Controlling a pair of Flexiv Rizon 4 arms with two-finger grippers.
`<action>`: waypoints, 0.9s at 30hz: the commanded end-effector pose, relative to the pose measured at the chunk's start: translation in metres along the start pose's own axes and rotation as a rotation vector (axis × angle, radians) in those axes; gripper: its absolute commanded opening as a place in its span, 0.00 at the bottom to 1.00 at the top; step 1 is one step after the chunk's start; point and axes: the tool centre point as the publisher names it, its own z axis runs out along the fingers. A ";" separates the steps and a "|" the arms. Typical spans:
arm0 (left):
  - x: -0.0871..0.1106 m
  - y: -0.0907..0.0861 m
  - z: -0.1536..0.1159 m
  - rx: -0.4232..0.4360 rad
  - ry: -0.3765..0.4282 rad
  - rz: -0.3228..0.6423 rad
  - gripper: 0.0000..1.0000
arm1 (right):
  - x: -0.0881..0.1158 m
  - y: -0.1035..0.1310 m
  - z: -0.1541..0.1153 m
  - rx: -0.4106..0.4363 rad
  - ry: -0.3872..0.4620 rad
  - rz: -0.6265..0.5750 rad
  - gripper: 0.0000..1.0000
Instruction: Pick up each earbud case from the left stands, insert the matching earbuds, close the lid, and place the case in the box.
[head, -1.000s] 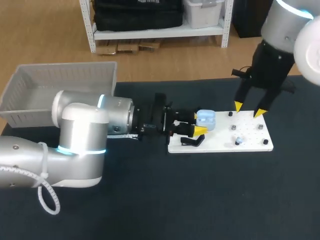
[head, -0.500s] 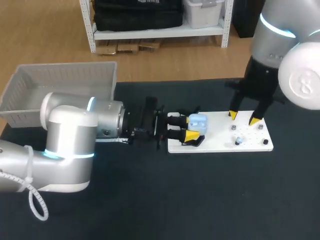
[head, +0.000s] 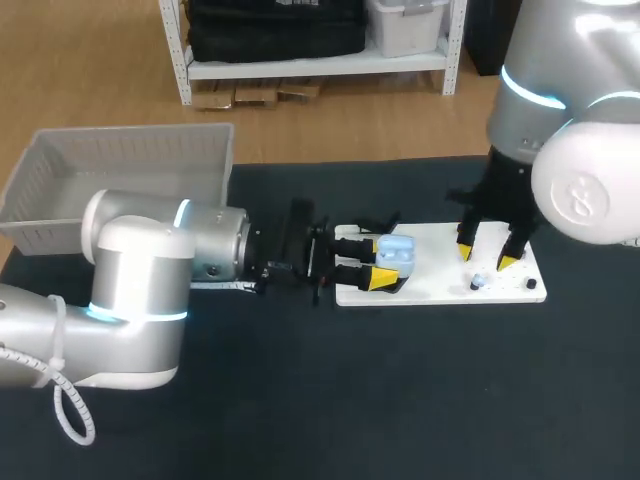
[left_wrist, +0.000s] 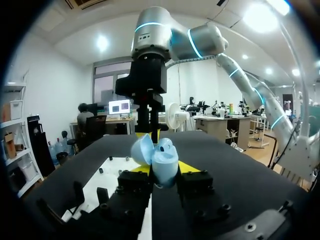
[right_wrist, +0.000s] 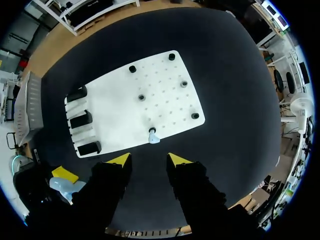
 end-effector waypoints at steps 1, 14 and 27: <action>0.002 0.001 0.002 0.000 0.000 -0.003 0.00 | -0.001 -0.004 0.007 -0.011 -0.008 0.001 0.44; 0.007 -0.006 0.002 0.011 0.012 -0.015 0.00 | -0.002 -0.009 0.030 0.002 -0.025 0.001 0.48; 0.010 -0.006 0.002 0.008 0.010 -0.022 0.00 | -0.005 -0.010 0.042 -0.011 -0.026 0.017 0.44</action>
